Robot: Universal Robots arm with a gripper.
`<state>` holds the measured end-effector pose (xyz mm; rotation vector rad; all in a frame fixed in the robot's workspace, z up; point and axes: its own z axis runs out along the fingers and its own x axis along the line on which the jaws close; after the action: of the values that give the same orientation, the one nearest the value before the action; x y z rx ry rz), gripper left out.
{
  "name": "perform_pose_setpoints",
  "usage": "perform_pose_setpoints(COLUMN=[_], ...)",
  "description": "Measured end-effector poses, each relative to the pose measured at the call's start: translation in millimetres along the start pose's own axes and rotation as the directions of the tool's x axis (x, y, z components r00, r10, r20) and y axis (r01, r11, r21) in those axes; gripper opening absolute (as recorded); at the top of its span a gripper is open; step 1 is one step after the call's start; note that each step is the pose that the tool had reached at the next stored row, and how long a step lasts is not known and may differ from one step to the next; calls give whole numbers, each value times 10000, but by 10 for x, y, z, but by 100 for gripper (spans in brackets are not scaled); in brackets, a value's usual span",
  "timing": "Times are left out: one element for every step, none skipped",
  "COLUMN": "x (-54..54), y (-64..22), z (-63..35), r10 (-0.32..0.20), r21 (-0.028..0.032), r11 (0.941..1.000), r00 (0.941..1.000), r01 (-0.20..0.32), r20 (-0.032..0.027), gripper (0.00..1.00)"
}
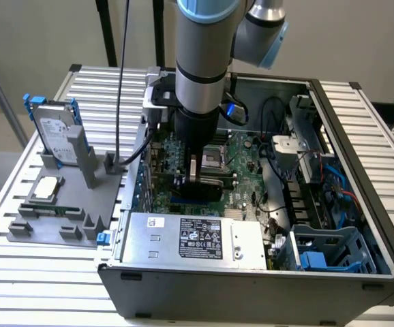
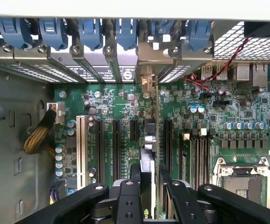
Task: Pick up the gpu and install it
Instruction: 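Insert the gpu into the slot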
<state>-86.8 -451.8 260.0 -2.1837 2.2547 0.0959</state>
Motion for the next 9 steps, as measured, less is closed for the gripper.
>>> perform_pose_setpoints(x=[1,2,2,3,3,3,2,1,-3], y=[1,1,2,2,3,3,2,3,3], z=[1,1,2,3,5,8,9,10,10], r10=[0,-1,-1,-1,0,0,0,0,1], r21=[-6,-10,-14,-17,-17,-18,-18,-17,-18], r11=[10000,10000,10000,10000,10000,10000,10000,10000,10000], r00=[10000,10000,10000,10000,10000,10000,10000,10000,10000], r01=[0,1,1,1,0,0,0,0,-1], r20=[-2,-2,-4,-6,-6,-6,-6,-6,-7], gripper=[27,27,27,27,27,27,27,27,27])
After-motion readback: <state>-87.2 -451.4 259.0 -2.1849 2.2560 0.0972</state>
